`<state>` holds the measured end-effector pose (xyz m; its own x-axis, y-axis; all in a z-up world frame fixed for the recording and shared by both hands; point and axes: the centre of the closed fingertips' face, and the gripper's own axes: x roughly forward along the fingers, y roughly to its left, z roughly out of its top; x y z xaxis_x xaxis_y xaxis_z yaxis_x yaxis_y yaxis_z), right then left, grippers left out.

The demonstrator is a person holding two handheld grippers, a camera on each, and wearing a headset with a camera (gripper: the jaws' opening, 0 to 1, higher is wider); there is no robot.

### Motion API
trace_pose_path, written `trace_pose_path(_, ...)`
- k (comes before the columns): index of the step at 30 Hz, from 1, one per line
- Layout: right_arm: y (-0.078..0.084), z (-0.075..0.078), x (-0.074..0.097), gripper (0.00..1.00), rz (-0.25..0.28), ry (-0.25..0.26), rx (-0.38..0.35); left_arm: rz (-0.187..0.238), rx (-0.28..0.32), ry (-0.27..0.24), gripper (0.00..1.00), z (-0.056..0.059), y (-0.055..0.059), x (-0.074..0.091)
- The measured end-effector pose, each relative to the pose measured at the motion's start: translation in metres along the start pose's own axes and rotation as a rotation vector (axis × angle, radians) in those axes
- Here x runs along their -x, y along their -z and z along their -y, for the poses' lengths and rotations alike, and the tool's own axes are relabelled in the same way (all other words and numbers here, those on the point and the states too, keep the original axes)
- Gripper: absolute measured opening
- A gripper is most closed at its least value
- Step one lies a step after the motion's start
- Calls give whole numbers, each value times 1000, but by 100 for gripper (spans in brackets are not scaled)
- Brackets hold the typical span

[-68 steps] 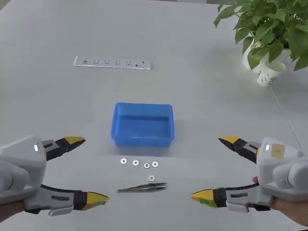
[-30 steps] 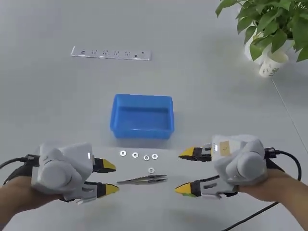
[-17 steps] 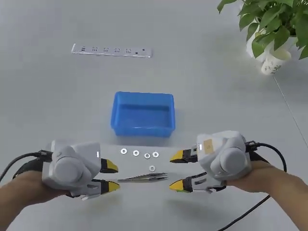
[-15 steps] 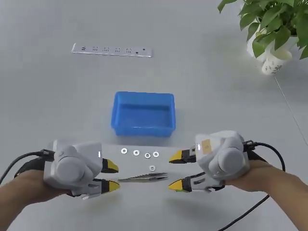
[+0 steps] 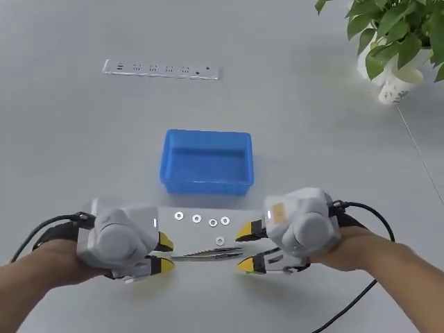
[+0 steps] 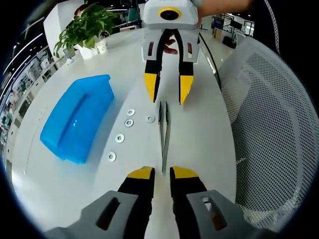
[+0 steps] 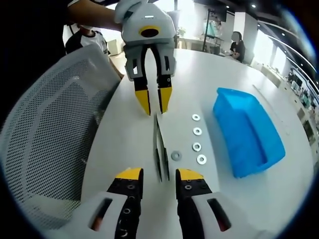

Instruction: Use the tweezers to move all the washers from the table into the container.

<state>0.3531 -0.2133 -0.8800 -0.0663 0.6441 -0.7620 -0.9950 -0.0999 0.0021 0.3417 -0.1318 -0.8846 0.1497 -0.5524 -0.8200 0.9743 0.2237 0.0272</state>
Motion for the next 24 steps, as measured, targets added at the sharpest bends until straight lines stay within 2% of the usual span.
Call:
trace_pose_path(17,-3,2,-13,18,-13,-13,-4,-4,-29,20,5,-2,-3,-9)
trace_pose_path(24,-7,0,-17,17,-16,-25,11,-7,-41,27,5,-2,-3,-9)
